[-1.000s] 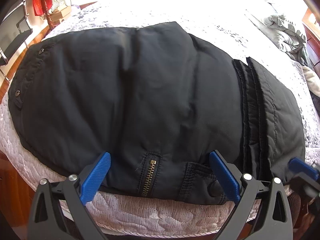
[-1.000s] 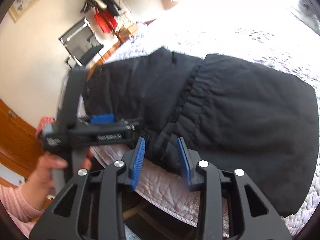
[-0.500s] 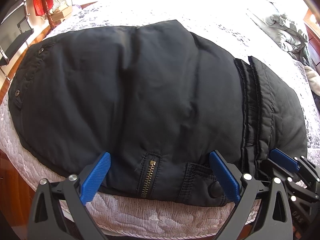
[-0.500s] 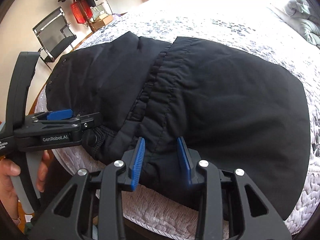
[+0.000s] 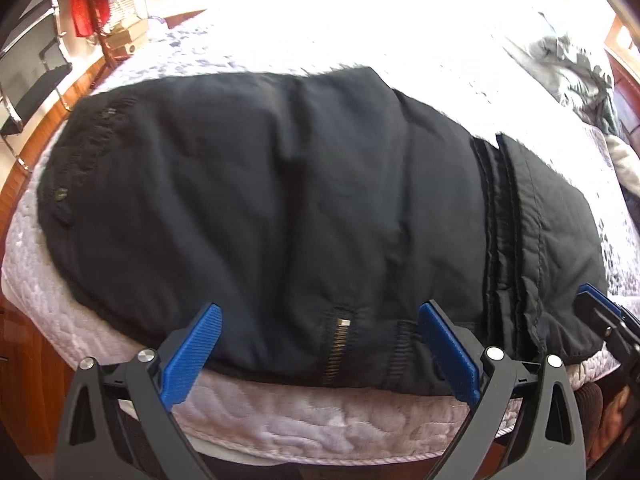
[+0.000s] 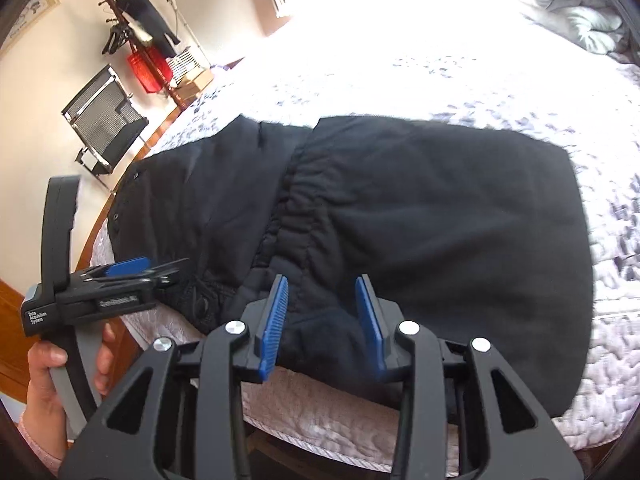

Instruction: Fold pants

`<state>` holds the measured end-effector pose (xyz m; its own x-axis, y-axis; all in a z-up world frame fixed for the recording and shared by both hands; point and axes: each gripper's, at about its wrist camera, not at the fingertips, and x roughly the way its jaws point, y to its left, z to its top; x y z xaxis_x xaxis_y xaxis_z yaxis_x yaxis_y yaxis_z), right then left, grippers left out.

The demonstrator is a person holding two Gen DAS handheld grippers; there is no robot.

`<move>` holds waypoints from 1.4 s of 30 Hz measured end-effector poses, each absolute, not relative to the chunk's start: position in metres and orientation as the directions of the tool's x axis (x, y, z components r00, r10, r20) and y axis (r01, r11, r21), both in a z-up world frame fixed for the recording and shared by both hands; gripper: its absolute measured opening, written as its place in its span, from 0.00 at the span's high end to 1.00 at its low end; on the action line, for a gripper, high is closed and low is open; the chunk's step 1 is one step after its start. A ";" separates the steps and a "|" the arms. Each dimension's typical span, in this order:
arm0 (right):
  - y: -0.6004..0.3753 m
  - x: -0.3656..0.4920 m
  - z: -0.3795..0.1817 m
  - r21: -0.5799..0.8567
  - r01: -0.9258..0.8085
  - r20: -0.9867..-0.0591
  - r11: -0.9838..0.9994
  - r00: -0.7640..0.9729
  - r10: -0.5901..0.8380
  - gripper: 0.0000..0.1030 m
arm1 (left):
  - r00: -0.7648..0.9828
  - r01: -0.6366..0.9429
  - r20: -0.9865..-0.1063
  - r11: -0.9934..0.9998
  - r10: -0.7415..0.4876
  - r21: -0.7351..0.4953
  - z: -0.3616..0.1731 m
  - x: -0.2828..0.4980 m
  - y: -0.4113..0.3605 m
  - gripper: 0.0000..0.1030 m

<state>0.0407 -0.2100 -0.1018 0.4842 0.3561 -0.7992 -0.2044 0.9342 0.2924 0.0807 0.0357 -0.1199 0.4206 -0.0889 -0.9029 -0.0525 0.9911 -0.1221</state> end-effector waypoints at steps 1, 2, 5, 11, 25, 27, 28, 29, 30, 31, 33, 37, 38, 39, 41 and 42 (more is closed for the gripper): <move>-0.215 0.042 -0.102 0.292 -0.194 -0.801 0.937 0.486 0.350 0.64 | 0.430 -0.077 -0.898 0.987 -0.097 -0.143 -0.117 0.080 0.048 0.04; -0.218 0.043 -0.103 0.292 -0.185 -0.802 0.938 0.487 0.346 0.64 | 0.437 -0.116 -0.893 0.978 -0.106 -0.172 -0.117 0.079 0.063 0.04; -0.219 0.048 -0.111 0.294 -0.173 -0.812 0.940 0.473 0.341 0.64 | 0.433 -0.262 -0.898 0.944 -0.072 -0.202 -0.122 0.081 0.109 0.07; -0.186 0.050 -0.117 0.268 -0.242 -0.816 0.932 0.457 0.354 0.64 | 0.461 -0.470 -0.864 0.771 -0.202 -0.431 -0.145 0.076 0.185 0.17; -0.150 0.060 -0.131 0.259 -0.304 -0.835 0.917 0.406 0.371 0.61 | 0.544 -0.535 -0.700 0.451 -0.464 -0.715 -0.174 0.062 0.245 0.53; -0.149 0.060 -0.132 0.251 -0.308 -0.838 0.918 0.405 0.365 0.59 | 0.551 -0.528 -0.695 0.451 -0.462 -0.719 -0.175 0.060 0.250 0.58; -0.148 0.060 -0.133 0.246 -0.311 -0.839 0.918 0.405 0.363 0.59 | 0.547 -0.535 -0.705 0.459 -0.451 -0.709 -0.172 0.058 0.253 0.59; -0.148 0.060 -0.134 0.240 -0.315 -0.841 0.918 0.406 0.359 0.58 | 0.546 -0.539 -0.716 0.471 -0.435 -0.698 -0.169 0.054 0.257 0.59; -0.147 0.060 -0.134 0.234 -0.319 -0.841 0.918 0.407 0.356 0.58 | 0.544 -0.543 -0.729 0.488 -0.416 -0.683 -0.165 0.051 0.260 0.58; -0.146 0.060 -0.134 0.232 -0.321 -0.842 0.918 0.407 0.355 0.57 | 0.543 -0.543 -0.733 0.494 -0.410 -0.679 -0.164 0.049 0.265 0.56; -0.146 0.061 -0.136 0.234 -0.321 -0.843 0.918 0.404 0.356 0.55 | 0.523 -0.567 -0.761 0.510 -0.384 -0.647 -0.168 0.048 0.271 0.51; -0.145 0.062 -0.136 0.232 -0.323 -0.843 0.918 0.403 0.355 0.53 | 0.517 -0.576 -0.760 0.497 -0.394 -0.649 -0.179 0.046 0.281 0.49; -0.145 0.062 -0.136 0.229 -0.326 -0.844 0.917 0.403 0.354 0.53 | 0.514 -0.574 -0.760 0.499 -0.397 -0.649 -0.182 0.047 0.280 0.48; -0.144 0.063 -0.136 0.227 -0.327 -0.845 0.917 0.402 0.352 0.53 | 0.523 -0.568 -0.751 0.492 -0.403 -0.659 -0.183 0.046 0.283 0.43; -0.144 0.063 -0.137 0.225 -0.329 -0.846 0.917 0.401 0.352 0.52 | 0.565 -0.550 -0.707 0.445 -0.425 -0.707 -0.186 0.052 0.278 0.38; -0.143 0.063 -0.137 0.224 -0.330 -0.847 0.917 0.400 0.351 0.52 | 0.591 -0.528 -0.667 0.408 -0.454 -0.745 -0.188 0.055 0.277 0.38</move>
